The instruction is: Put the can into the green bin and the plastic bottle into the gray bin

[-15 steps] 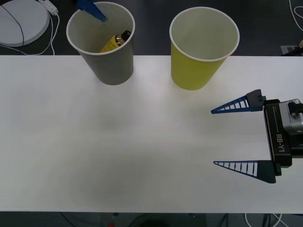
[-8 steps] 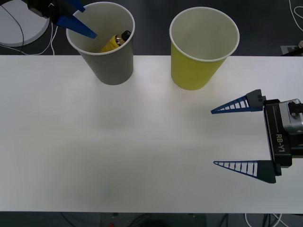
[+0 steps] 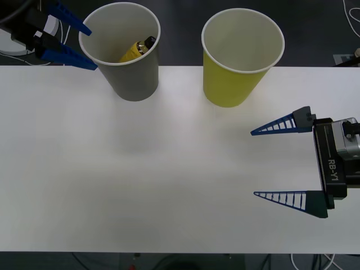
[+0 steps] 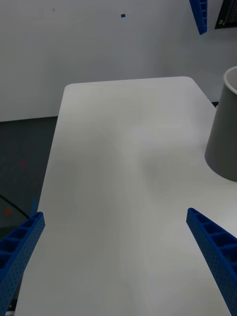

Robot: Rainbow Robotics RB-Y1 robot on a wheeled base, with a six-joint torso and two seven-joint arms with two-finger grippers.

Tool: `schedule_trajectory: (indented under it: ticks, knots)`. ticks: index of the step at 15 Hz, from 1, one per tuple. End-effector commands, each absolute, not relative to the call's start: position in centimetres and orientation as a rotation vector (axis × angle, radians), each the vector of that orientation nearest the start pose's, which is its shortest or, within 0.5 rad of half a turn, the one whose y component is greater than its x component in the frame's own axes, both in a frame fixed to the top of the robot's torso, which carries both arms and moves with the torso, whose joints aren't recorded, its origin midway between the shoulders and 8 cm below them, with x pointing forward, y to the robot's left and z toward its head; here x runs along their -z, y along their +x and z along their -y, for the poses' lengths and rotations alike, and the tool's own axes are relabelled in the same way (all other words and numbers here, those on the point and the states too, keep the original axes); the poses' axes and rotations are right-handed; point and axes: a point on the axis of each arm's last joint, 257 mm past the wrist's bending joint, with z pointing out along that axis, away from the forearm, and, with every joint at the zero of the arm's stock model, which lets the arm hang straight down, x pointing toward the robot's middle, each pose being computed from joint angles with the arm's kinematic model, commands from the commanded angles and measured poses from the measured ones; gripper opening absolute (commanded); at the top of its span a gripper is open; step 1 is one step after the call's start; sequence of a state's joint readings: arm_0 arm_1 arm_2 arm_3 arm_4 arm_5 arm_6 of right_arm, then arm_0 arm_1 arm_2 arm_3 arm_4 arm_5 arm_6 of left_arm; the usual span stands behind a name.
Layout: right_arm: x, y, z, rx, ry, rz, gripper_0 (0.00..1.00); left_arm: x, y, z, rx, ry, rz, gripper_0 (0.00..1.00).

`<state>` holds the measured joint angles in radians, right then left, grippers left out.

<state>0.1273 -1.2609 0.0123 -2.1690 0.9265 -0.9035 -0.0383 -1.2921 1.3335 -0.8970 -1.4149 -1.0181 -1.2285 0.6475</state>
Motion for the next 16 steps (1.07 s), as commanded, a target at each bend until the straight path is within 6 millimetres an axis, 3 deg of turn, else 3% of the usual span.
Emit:
schedule_trajectory:
  ticks: [1,10,16]
  knots:
    - [10.5,30.4,15.2,-0.581,-1.545,-1.323,1.0,0.1,48.1,-19.7,0.39,1.526,-1.866,1.0]
    - [10.5,30.4,15.2,-0.581,-1.545,-1.323,1.0,3.6,45.3,-18.3,0.453,1.5,-1.742,1.0]
    - [10.5,30.4,15.2,-0.581,-1.545,-1.323,1.0,5.9,41.0,-19.2,0.497,1.605,-1.631,1.0]
